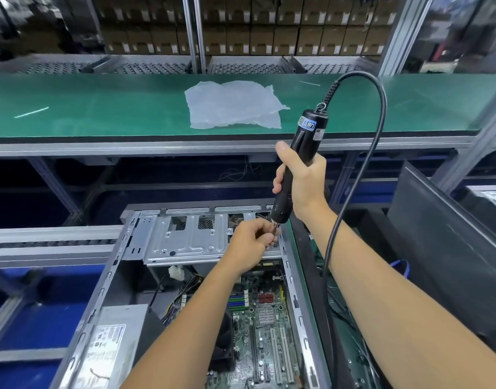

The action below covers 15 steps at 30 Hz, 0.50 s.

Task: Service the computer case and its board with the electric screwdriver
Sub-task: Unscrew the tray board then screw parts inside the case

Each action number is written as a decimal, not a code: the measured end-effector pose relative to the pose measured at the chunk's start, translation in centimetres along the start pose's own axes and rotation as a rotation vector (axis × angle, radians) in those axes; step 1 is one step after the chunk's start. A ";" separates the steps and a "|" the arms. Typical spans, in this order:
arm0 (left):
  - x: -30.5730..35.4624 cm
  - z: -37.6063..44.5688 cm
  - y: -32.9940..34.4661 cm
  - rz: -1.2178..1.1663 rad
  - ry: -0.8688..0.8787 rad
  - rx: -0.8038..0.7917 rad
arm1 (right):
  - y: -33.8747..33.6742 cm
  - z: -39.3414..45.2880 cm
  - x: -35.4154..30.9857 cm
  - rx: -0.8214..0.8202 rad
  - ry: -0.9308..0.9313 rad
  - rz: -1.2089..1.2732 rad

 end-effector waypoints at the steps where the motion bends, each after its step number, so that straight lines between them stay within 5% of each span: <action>1: 0.2 -0.1 -0.1 0.013 0.015 -0.009 | 0.1 0.0 -0.1 -0.005 -0.005 -0.006; 15: 0.1 0.0 -0.1 0.156 0.020 0.066 | -0.4 -0.2 0.5 -0.031 0.018 -0.018</action>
Point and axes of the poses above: each hand's wrist, its own z-axis towards the middle knuckle, its own y-axis out of the palm, x = y × z, the point moved 4 cm from there along z, towards the middle knuckle, and after that the axes turned 2 degrees about z, right-handed, at the moved point
